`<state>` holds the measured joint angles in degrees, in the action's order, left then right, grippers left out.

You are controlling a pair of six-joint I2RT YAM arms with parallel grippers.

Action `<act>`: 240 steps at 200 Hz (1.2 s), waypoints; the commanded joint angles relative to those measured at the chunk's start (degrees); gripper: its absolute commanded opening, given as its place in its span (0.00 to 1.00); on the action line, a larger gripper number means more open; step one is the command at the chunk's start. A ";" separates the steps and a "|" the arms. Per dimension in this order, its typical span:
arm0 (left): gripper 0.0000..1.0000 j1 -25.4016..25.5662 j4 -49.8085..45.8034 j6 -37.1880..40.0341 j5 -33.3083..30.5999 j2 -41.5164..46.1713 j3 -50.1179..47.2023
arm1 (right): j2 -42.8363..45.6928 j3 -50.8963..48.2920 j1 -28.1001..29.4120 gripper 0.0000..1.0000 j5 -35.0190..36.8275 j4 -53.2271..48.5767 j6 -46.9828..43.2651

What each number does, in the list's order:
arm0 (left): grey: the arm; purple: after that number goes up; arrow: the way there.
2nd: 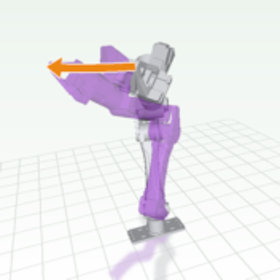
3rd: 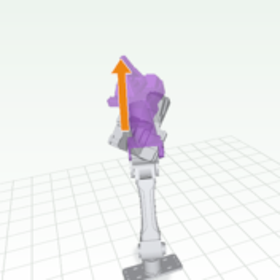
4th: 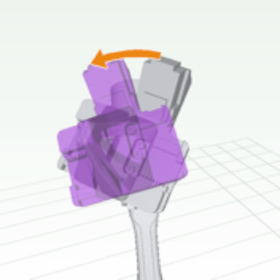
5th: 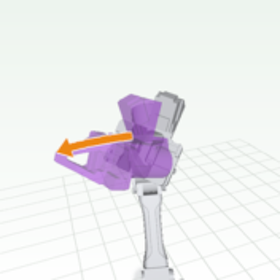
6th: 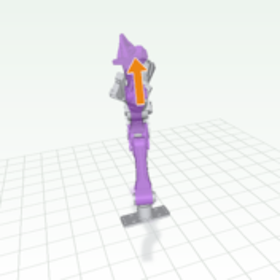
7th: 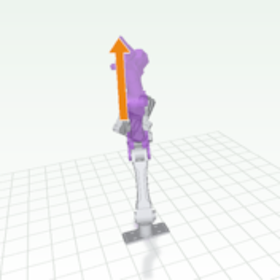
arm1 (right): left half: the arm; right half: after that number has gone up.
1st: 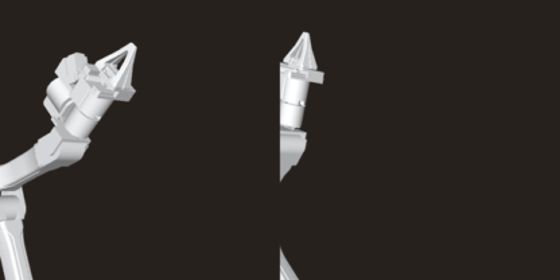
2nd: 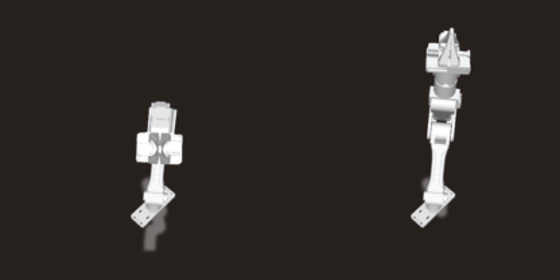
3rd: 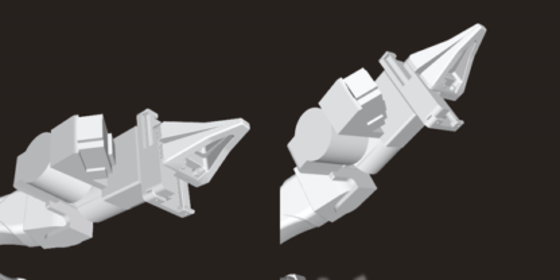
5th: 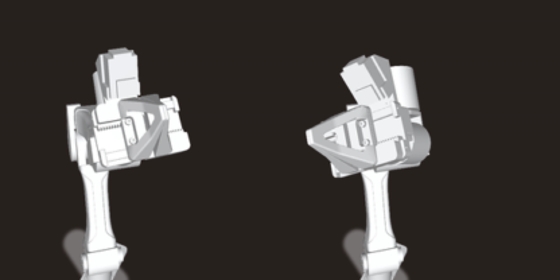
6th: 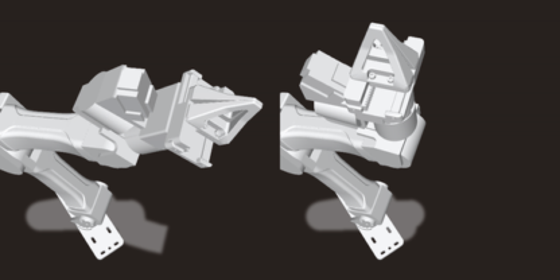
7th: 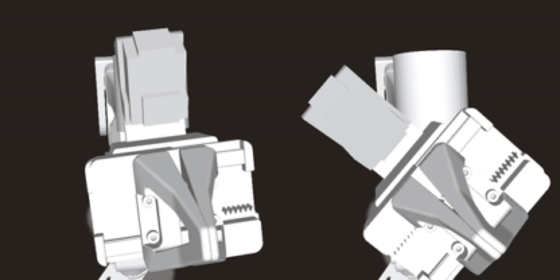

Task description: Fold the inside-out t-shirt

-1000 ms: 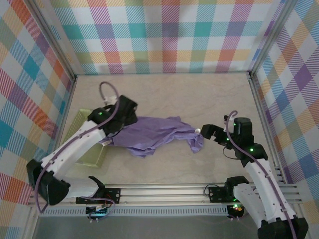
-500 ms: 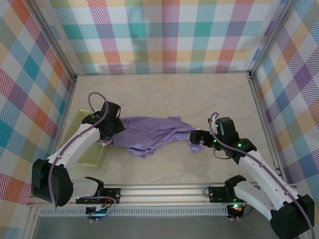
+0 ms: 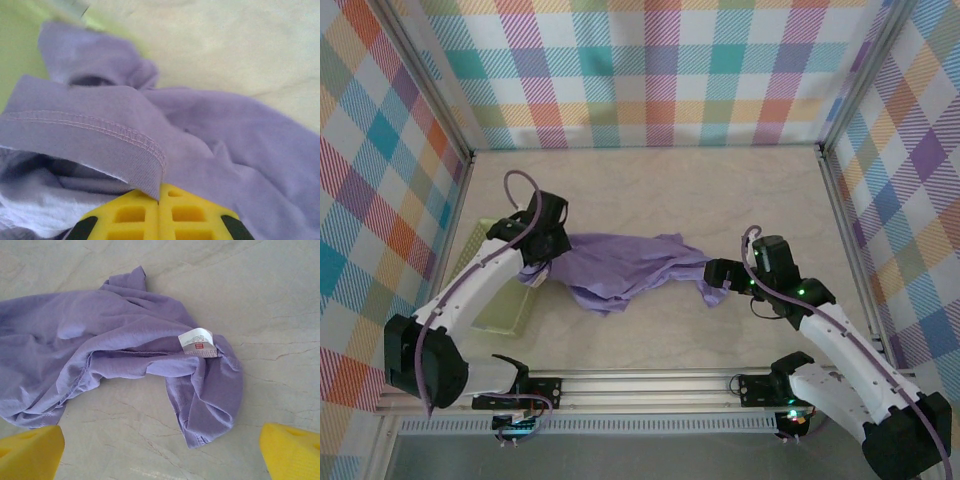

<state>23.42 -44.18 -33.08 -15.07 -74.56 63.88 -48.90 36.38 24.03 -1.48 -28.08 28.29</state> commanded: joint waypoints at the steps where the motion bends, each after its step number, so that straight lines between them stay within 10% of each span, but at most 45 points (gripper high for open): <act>1: 0.00 8.34 -2.59 1.42 -6.57 3.60 8.14 | 1.00 1.95 0.21 1.00 1.67 -0.60 0.79; 31: 0.00 20.82 -2.43 2.38 -11.34 1.86 17.07 | 1.14 1.95 0.27 1.00 2.64 -0.65 1.28; 80: 0.00 20.61 2.14 -1.21 -6.68 -6.41 13.14 | 1.62 2.03 0.31 1.00 3.27 -1.33 1.41; 119: 0.00 13.72 10.18 -5.85 1.16 -7.41 -1.06 | 3.45 1.12 0.25 1.00 5.05 -2.70 0.53; 240: 0.00 -13.60 8.31 -3.44 -9.23 -1.65 -15.09 | 3.43 0.67 0.31 1.00 4.84 -2.45 0.75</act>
<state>13.19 -34.30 -38.92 -20.60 -78.11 48.56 -45.91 36.56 24.05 2.87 -29.69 29.15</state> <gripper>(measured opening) 0.064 0.997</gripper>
